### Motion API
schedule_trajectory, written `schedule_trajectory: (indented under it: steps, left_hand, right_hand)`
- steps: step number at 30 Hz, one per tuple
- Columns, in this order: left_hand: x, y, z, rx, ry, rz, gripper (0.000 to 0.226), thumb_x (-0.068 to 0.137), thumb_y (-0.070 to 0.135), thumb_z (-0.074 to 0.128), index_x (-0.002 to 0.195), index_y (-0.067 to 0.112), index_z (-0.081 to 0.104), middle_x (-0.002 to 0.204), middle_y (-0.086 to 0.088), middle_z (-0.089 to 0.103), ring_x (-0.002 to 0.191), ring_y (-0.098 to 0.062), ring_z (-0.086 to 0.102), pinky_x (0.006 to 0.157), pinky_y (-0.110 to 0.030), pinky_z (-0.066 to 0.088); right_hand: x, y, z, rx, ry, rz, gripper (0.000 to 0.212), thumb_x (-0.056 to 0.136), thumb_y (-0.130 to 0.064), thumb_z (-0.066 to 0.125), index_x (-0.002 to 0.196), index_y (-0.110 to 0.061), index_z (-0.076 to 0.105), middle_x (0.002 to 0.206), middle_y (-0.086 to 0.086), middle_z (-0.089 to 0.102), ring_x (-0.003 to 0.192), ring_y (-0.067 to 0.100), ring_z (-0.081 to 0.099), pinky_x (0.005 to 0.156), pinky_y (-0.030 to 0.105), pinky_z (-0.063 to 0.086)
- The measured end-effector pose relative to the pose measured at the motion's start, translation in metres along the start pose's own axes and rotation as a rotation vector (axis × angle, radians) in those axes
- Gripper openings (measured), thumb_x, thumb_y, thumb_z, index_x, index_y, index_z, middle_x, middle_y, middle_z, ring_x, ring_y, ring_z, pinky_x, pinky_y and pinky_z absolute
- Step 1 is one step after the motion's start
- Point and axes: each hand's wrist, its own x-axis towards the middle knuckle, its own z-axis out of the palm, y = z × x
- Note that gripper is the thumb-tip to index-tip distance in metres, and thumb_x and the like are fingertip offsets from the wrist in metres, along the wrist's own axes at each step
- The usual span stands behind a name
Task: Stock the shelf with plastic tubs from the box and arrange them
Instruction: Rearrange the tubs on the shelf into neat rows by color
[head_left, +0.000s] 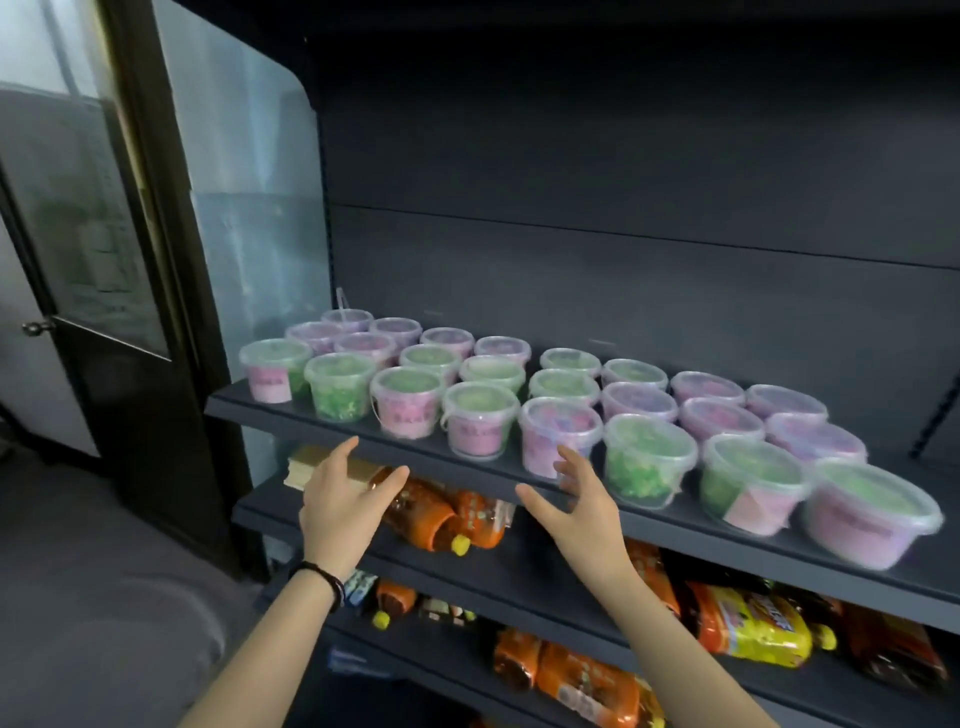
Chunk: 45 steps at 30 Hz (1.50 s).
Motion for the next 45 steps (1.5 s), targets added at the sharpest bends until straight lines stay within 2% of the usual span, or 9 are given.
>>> schedule_trajectory:
  steps: [5,11,17,24,30,34,38,42,45]
  left_hand:
    - [0.084,-0.03,-0.049,-0.057,-0.044,0.019,0.085,0.073,0.055,0.076,0.143,0.024,0.041,0.145,-0.006,0.044,0.134,-0.025,0.04,0.11,-0.05,0.034]
    - [0.165,-0.048,-0.078,-0.06,-0.017,0.126,0.083,0.074,0.045,0.079,0.142,0.013,0.044,0.142,-0.008,0.046,0.133,-0.023,0.041,0.111,-0.043,0.033]
    - [0.214,-0.052,-0.069,-0.033,0.028,0.162,0.084,0.072,0.044,0.081,0.141,0.014,0.043,0.139,-0.011,0.044,0.13,-0.027,0.039,0.108,-0.042,0.033]
    - [0.275,-0.078,-0.072,0.029,0.143,0.105,0.085,0.063,0.037,0.089,0.134,0.01,0.049,0.136,-0.018,0.046,0.129,-0.035,0.041,0.108,-0.047,0.036]
    - [0.311,-0.113,-0.066,-0.113,0.027,0.045,0.091,0.054,0.032,0.094,0.13,0.012,0.049,0.127,-0.013,0.056,0.12,-0.03,0.053,0.101,-0.051,0.045]
    - [0.331,-0.131,-0.064,-0.212,-0.038,0.03,0.11,0.054,0.023,0.095,0.142,0.006,0.032,0.135,-0.015,0.05,0.124,-0.03,0.051,0.106,-0.051,0.042]
    - [0.341,-0.143,-0.064,-0.258,-0.066,0.057,0.103,0.056,0.022,0.094,0.14,0.012,0.036,0.126,-0.004,0.058,0.115,-0.022,0.058,0.1,-0.042,0.047]
    - [0.342,-0.139,-0.077,-0.338,-0.011,0.083,0.098,0.057,0.032,0.092,0.14,0.02,0.039,0.12,0.009,0.057,0.106,-0.011,0.058,0.084,-0.019,0.045]
    - [0.349,-0.119,-0.088,-0.457,-0.015,0.136,0.097,0.059,0.033,0.092,0.139,0.027,0.037,0.123,0.011,0.055,0.106,-0.002,0.058,0.089,-0.021,0.047]
  right_hand:
    - [0.042,-0.043,0.087,0.012,0.052,-0.021,0.074,0.076,-0.045,0.075,0.139,-0.023,0.042,0.129,-0.008,0.054,0.117,0.009,0.051,0.096,0.027,0.044]
    - [0.088,-0.08,0.142,0.002,0.046,-0.071,0.073,0.077,-0.045,0.075,0.139,-0.024,0.041,0.125,-0.017,0.049,0.112,0.001,0.049,0.081,0.007,0.039]
    - [0.134,-0.085,0.151,-0.206,-0.011,-0.134,0.073,0.077,-0.046,0.075,0.138,-0.022,0.043,0.133,-0.01,0.047,0.121,0.005,0.043,0.095,0.02,0.035]
    - [0.174,-0.082,0.17,-0.417,-0.206,-0.052,0.097,0.065,-0.069,0.071,0.144,-0.026,0.036,0.149,-0.001,0.037,0.135,0.019,0.036,0.108,0.04,0.038]
    - [0.19,-0.076,0.178,-0.576,-0.233,0.036,0.104,0.061,-0.073,0.07,0.145,-0.024,0.036,0.147,0.0,0.042,0.136,0.021,0.035,0.109,0.039,0.035]
    - [0.196,-0.078,0.185,-0.644,-0.218,0.094,0.104,0.061,-0.072,0.071,0.146,-0.024,0.034,0.14,0.002,0.05,0.132,0.023,0.038,0.104,0.038,0.038]
    - [0.196,-0.085,0.196,-0.652,-0.207,0.124,0.107,0.061,-0.07,0.073,0.147,-0.021,0.032,0.14,0.001,0.049,0.135,0.024,0.03,0.103,0.035,0.033]
    - [0.194,-0.092,0.209,-0.619,-0.17,0.156,0.106,0.063,-0.066,0.074,0.149,-0.02,0.03,0.144,0.002,0.045,0.139,0.024,0.023,0.108,0.036,0.027]
    - [0.19,-0.094,0.219,-0.581,-0.127,0.164,0.103,0.065,-0.063,0.075,0.148,-0.021,0.03,0.144,0.003,0.044,0.138,0.024,0.023,0.111,0.038,0.026]
